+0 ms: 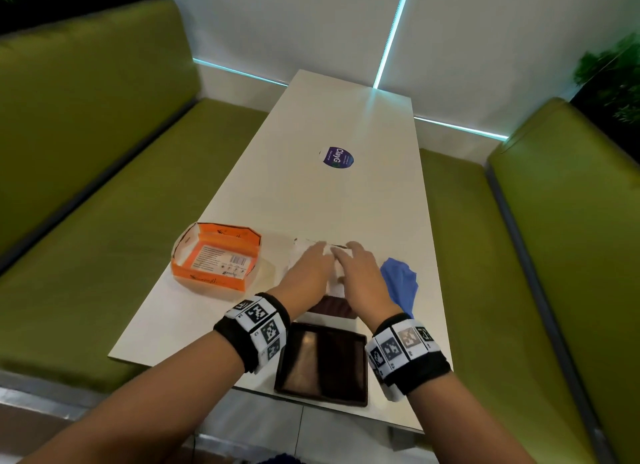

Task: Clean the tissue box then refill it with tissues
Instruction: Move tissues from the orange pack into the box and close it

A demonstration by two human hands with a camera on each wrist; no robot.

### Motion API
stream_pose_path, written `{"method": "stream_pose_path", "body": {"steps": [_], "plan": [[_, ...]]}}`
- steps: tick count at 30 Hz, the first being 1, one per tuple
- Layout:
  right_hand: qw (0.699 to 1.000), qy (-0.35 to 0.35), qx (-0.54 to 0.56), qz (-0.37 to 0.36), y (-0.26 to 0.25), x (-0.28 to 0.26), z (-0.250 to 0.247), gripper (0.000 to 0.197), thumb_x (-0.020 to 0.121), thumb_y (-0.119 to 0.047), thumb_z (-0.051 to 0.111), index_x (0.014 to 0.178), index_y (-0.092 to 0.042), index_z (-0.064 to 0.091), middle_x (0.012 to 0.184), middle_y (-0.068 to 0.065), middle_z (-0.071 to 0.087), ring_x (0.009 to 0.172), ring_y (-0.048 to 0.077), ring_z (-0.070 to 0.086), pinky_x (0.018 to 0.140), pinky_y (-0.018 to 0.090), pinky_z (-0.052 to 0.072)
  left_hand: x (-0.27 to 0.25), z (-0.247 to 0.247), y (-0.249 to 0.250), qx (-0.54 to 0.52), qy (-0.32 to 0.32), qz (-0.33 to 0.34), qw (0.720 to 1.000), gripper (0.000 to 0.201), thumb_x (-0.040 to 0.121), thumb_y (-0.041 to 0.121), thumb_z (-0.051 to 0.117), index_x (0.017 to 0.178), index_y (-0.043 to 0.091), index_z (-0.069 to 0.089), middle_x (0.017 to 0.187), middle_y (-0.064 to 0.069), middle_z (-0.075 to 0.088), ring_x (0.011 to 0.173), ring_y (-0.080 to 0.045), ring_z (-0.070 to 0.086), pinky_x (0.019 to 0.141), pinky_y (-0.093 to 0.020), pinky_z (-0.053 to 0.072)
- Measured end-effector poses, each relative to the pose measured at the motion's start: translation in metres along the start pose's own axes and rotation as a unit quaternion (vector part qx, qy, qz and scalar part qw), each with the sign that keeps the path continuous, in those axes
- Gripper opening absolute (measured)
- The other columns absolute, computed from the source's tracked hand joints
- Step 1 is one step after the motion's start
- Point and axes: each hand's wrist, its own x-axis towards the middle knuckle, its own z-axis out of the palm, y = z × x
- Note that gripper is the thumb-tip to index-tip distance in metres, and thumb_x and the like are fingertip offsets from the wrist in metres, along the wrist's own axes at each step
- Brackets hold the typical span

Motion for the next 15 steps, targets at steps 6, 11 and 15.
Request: {"method": "stream_pose_path", "body": {"steps": [6,11,15], "plan": [[0.991,-0.116,-0.072,0.007,0.013,0.006,0.009,0.059,0.088,0.001,0.054,0.144,-0.01,0.038,0.145,0.017,0.039,0.13,0.031,0.042,0.102,0.034,0.036,0.014,0.009,-0.013,0.141,-0.117,-0.028,0.983,0.039,0.088,-0.008,0.047,0.126,0.002,0.047,0.146,-0.025,0.031,0.139,-0.041,0.026,0.105,-0.044,0.039],[0.988,-0.116,-0.104,0.011,0.007,0.008,0.008,0.057,0.089,0.001,0.054,0.142,-0.005,0.036,0.144,0.018,0.039,0.129,0.031,0.042,0.101,0.035,0.039,0.023,0.01,-0.021,0.198,-0.145,-0.014,0.969,0.044,0.087,-0.007,0.049,0.129,0.003,0.043,0.134,-0.022,0.042,0.127,-0.042,0.039,0.095,-0.046,0.047],[0.976,-0.104,-0.193,0.008,0.006,0.006,-0.003,0.046,0.088,-0.002,0.057,0.131,-0.007,0.044,0.133,0.014,0.049,0.127,0.031,0.04,0.098,0.035,0.039,0.027,0.01,-0.023,0.266,-0.153,-0.005,0.952,0.042,0.091,0.001,0.048,0.133,0.006,0.042,0.13,-0.02,0.047,0.121,-0.041,0.046,0.094,-0.047,0.044]]}}
